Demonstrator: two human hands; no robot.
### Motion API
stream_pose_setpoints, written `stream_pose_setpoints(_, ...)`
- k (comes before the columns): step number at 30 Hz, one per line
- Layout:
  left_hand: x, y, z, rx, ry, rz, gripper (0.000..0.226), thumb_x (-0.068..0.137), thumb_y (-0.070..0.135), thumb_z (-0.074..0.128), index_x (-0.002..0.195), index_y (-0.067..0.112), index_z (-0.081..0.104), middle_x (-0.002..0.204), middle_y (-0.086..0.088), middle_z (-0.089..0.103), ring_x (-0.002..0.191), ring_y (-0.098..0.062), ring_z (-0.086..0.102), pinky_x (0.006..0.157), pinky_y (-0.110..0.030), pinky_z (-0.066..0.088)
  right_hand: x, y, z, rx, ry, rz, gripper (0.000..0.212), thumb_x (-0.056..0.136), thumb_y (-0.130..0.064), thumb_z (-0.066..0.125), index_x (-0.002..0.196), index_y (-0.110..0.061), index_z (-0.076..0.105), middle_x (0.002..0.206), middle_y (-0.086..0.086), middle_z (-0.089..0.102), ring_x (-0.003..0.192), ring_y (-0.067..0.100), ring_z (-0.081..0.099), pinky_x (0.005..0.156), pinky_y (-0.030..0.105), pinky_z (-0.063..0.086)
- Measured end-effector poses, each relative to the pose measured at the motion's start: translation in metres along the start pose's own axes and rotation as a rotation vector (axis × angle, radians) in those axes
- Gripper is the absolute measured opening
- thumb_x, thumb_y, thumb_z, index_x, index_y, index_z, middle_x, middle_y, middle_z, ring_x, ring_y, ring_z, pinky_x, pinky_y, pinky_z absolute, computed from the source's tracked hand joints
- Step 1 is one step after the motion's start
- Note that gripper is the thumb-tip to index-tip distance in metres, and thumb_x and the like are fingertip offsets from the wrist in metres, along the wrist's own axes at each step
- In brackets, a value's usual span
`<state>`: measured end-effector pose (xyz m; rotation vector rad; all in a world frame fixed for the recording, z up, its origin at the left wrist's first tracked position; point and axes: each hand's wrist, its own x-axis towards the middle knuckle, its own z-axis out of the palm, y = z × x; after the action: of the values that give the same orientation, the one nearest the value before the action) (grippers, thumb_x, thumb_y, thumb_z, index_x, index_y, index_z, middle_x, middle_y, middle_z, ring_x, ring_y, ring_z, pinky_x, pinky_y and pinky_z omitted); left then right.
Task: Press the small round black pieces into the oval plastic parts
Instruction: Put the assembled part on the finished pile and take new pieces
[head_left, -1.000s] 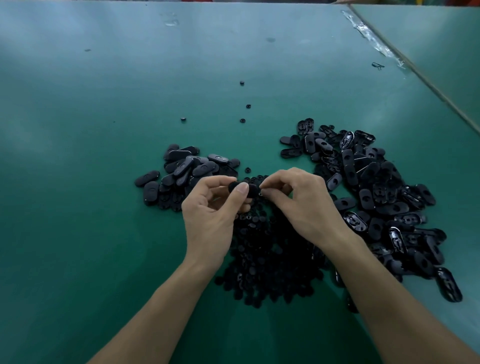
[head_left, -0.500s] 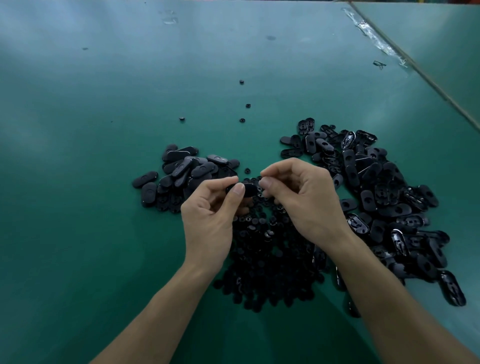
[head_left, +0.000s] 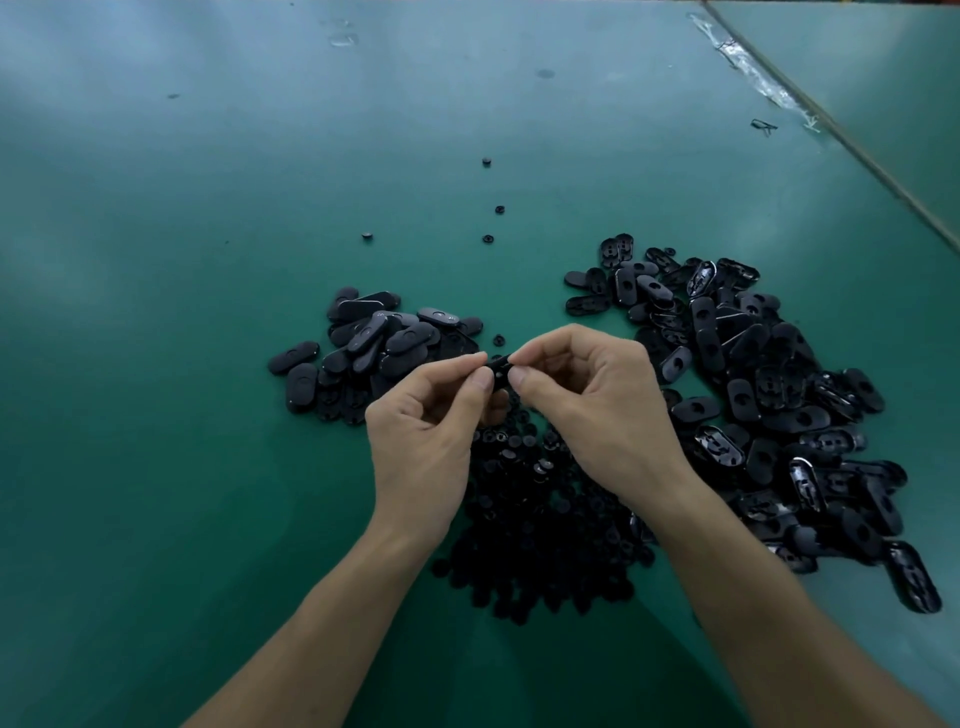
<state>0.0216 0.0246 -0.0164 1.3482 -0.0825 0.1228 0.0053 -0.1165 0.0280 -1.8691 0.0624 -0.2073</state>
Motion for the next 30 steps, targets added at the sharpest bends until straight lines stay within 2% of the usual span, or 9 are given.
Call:
stream_pose_setpoints(5, -0.001, 0.001, 0.001, 0.071, -0.019, -0.002, 0.016, 0.089, 0.015, 0.071, 0.094, 0.029, 0.078, 0.085, 0.002, 0.078, 0.078, -0.012, 0.074, 0.072, -0.021, 0.057, -0.001, -0.001, 0.0, -0.096, -0.001, -0.002, 0.015, 0.086, -0.011, 0.076, 0.084, -0.025, 0.075, 0.074, -0.009, 0.074, 0.07, 0.007, 0.07, 0.068, 0.02, 0.057)
stream_pose_setpoints(10, -0.001, 0.003, 0.0, 0.086, -0.029, -0.006, 0.018, 0.093, 0.008, 0.07, 0.096, 0.024, 0.077, 0.086, 0.004, 0.078, 0.079, -0.007, 0.073, 0.073, -0.018, 0.056, 0.0, -0.004, -0.002, -0.16, -0.049, -0.003, 0.012, 0.087, -0.01, 0.076, 0.087, -0.022, 0.076, 0.075, -0.01, 0.073, 0.071, 0.003, 0.07, 0.07, 0.017, 0.055)
stream_pose_setpoints(16, -0.002, 0.003, 0.001, 0.097, -0.068, -0.024, 0.02, 0.092, 0.001, 0.07, 0.097, 0.019, 0.076, 0.087, 0.002, 0.078, 0.079, -0.007, 0.073, 0.073, -0.017, 0.056, 0.004, -0.007, -0.006, -0.289, -0.089, 0.011, 0.012, 0.087, -0.01, 0.074, 0.086, -0.022, 0.075, 0.072, -0.009, 0.071, 0.068, 0.0, 0.066, 0.064, 0.01, 0.049)
stream_pose_setpoints(20, -0.003, 0.003, 0.001, 0.093, -0.097, -0.019, 0.023, 0.089, -0.001, 0.072, 0.097, 0.021, 0.076, 0.089, 0.001, 0.078, 0.082, -0.012, 0.074, 0.076, -0.02, 0.056, 0.005, -0.008, -0.006, -0.284, -0.059, 0.028, 0.016, 0.085, -0.01, 0.076, 0.082, -0.024, 0.071, 0.071, -0.01, 0.07, 0.067, -0.002, 0.065, 0.063, 0.009, 0.049)
stream_pose_setpoints(23, -0.002, 0.002, 0.001, 0.112, -0.103, -0.013, 0.023, 0.089, 0.001, 0.072, 0.097, 0.022, 0.076, 0.089, 0.001, 0.078, 0.082, -0.012, 0.074, 0.076, -0.021, 0.056, 0.004, -0.007, -0.006, -0.295, -0.064, 0.022, 0.014, 0.085, -0.01, 0.077, 0.085, -0.024, 0.074, 0.073, -0.012, 0.071, 0.069, -0.003, 0.067, 0.067, 0.01, 0.052)
stream_pose_setpoints(28, -0.001, -0.001, 0.001, 0.091, -0.07, -0.036, 0.02, 0.089, 0.002, 0.074, 0.098, 0.02, 0.072, 0.088, -0.001, 0.077, 0.08, -0.015, 0.074, 0.075, -0.024, 0.057, 0.004, -0.009, -0.006, -0.236, -0.13, 0.047, 0.019, 0.09, -0.005, 0.07, 0.095, -0.021, 0.079, 0.077, -0.011, 0.074, 0.069, -0.003, 0.069, 0.069, 0.012, 0.053)
stream_pose_setpoints(30, -0.002, 0.0, 0.001, 0.077, -0.064, -0.039, 0.02, 0.089, 0.001, 0.073, 0.097, 0.019, 0.072, 0.086, -0.002, 0.077, 0.078, -0.014, 0.073, 0.073, -0.023, 0.057, 0.005, -0.01, -0.009, -0.205, -0.162, 0.066, 0.02, 0.09, -0.003, 0.069, 0.095, -0.02, 0.079, 0.074, -0.006, 0.075, 0.066, 0.001, 0.07, 0.069, 0.017, 0.056)
